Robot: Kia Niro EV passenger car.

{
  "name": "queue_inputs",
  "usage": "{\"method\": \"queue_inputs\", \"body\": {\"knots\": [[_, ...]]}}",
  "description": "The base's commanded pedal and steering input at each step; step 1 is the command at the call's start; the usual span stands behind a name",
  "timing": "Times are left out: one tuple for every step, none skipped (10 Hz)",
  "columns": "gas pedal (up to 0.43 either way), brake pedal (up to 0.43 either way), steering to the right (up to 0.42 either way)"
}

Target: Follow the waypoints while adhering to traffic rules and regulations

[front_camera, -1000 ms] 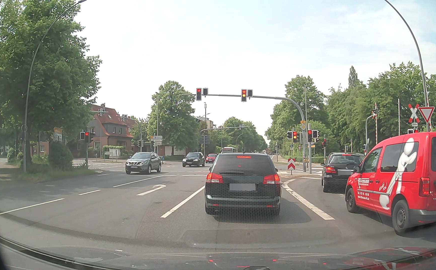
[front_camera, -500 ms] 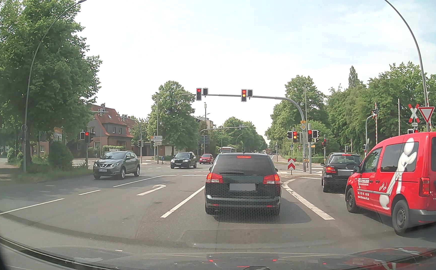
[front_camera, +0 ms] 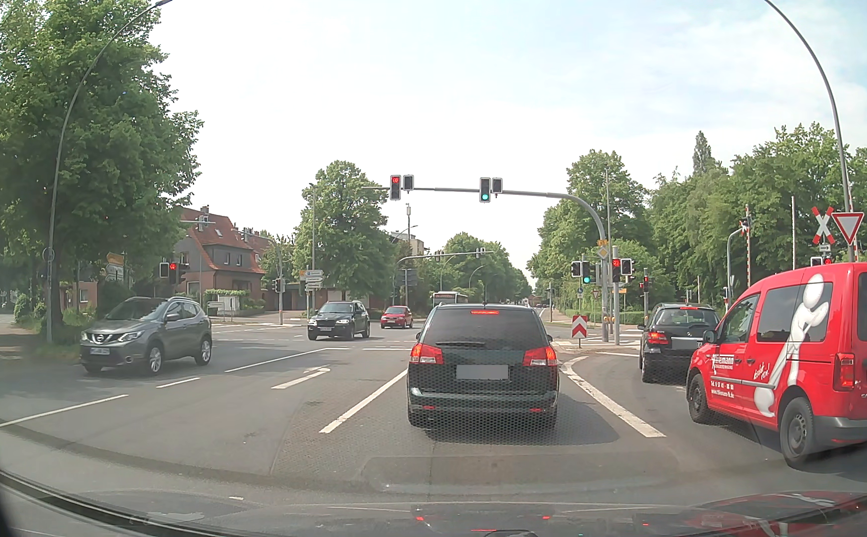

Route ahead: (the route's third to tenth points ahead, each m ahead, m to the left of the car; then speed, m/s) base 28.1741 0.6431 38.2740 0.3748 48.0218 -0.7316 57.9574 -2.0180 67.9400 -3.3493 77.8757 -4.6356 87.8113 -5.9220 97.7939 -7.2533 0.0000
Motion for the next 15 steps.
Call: {"method": "queue_inputs", "body": {"knots": [[0.0, 0.0, 0.0], [0.0, 0.0, 0.0], [0.0, 0.0, 0.0], [0.028, 0.0, 0.0], [0.067, 0.0, 0.0], [0.067, 0.0, -0.001], [0.067, 0.0, -0.001], [0.067, 0.0, 0.0], [0.079, 0.0, 0.0], [0.087, 0.0, 0.0], [0.087, 0.0, -0.001], [0.087, 0.0, -0.001], [0.087, 0.0, 0.0], [0.087, 0.0, -0.001], [0.11, 0.0, 0.0]]}}
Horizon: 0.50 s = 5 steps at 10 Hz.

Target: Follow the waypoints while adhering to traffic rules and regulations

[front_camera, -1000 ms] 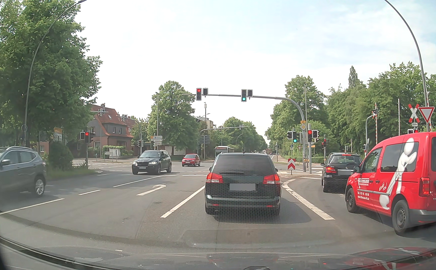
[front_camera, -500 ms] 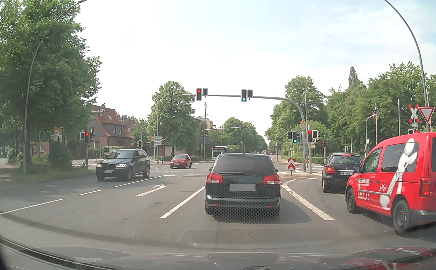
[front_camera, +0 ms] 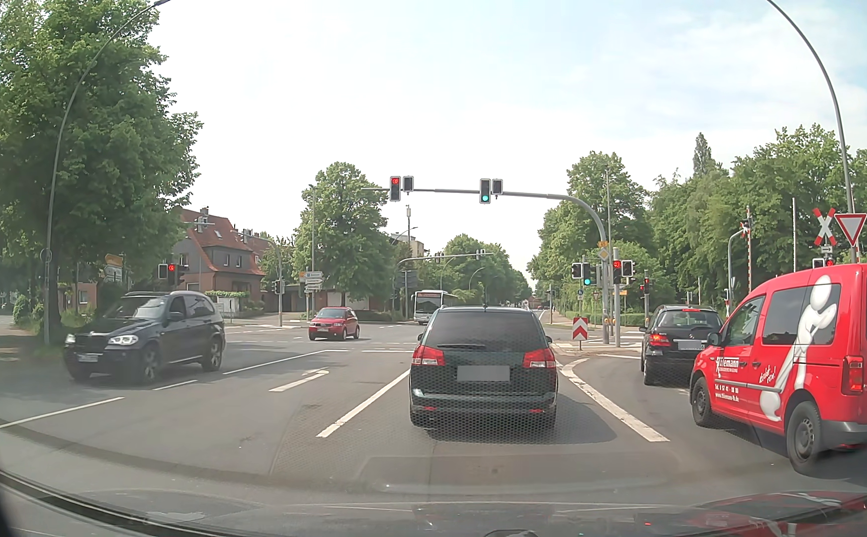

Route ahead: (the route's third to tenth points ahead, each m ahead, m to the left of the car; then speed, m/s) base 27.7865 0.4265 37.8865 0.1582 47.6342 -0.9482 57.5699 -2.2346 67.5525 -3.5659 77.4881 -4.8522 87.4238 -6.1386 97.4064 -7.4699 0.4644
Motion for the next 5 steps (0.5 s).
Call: {"method": "queue_inputs", "body": {"knots": [[0.118, 0.0, 0.0], [0.118, 0.0, 0.0], [0.13, 0.0, 0.0], [0.157, 0.0, 0.001], [0.197, 0.0, 0.002]]}}
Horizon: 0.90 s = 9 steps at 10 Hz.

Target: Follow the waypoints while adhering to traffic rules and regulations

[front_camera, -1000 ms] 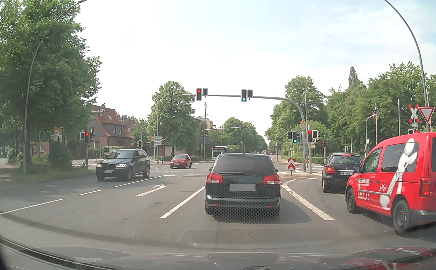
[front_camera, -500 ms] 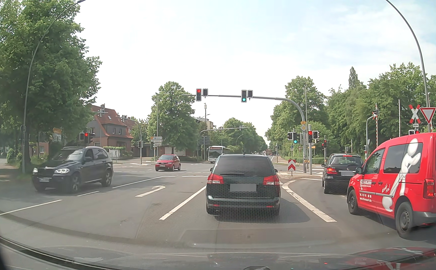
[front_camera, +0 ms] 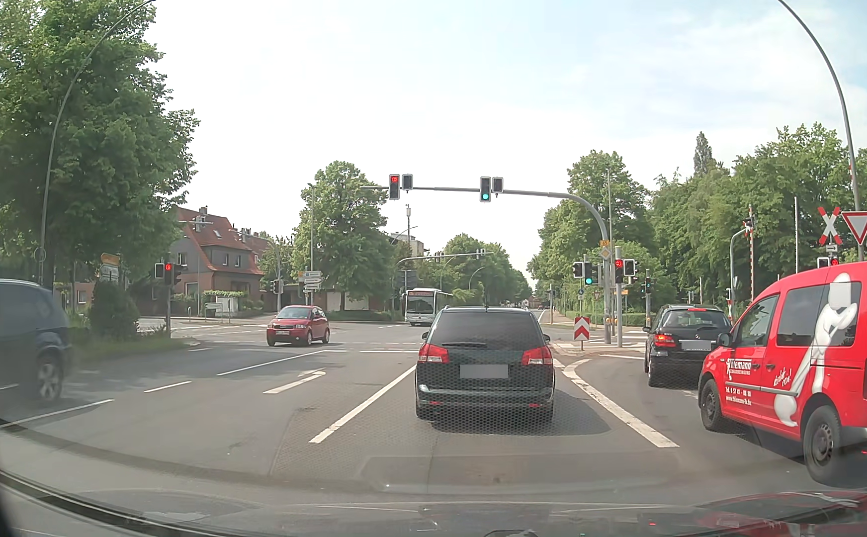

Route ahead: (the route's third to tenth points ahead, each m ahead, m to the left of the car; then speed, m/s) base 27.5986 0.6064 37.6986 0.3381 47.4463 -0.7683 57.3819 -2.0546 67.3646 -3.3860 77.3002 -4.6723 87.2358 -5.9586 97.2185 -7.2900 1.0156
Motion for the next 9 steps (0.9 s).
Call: {"method": "queue_inputs", "body": {"knots": [[0.209, 0.0, 0.003], [0.209, 0.0, 0.004], [0.209, 0.0, 0.004], [0.209, 0.0, 0.004], [0.22, 0.0, 0.004], [0.22, 0.0, 0.005], [0.228, 0.0, 0.005], [0.24, 0.0, 0.005], [0.248, 0.0, 0.006]]}}
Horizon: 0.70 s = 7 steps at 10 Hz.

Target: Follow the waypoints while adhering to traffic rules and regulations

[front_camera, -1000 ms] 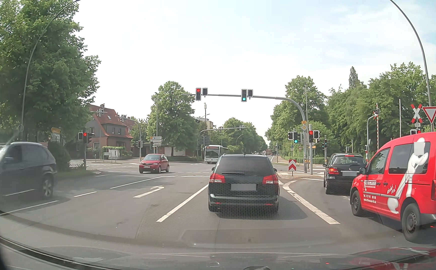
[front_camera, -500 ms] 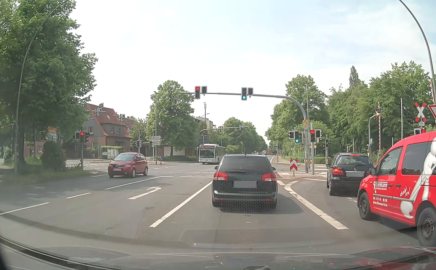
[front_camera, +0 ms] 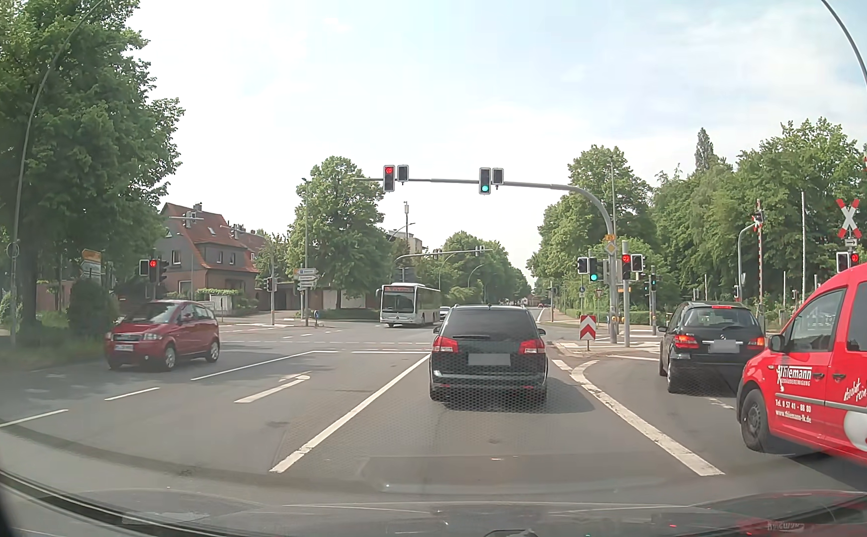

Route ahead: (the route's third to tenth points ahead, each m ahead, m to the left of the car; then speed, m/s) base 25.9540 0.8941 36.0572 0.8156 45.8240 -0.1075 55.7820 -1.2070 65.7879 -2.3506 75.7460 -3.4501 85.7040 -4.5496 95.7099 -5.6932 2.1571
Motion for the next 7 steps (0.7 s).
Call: {"method": "queue_inputs", "body": {"knots": [[0.248, 0.0, 0.006], [0.26, 0.0, 0.006], [0.26, 0.0, 0.007], [0.26, 0.0, 0.007], [0.268, 0.0, 0.007], [0.28, 0.0, 0.007], [0.28, 0.0, 0.007]]}}
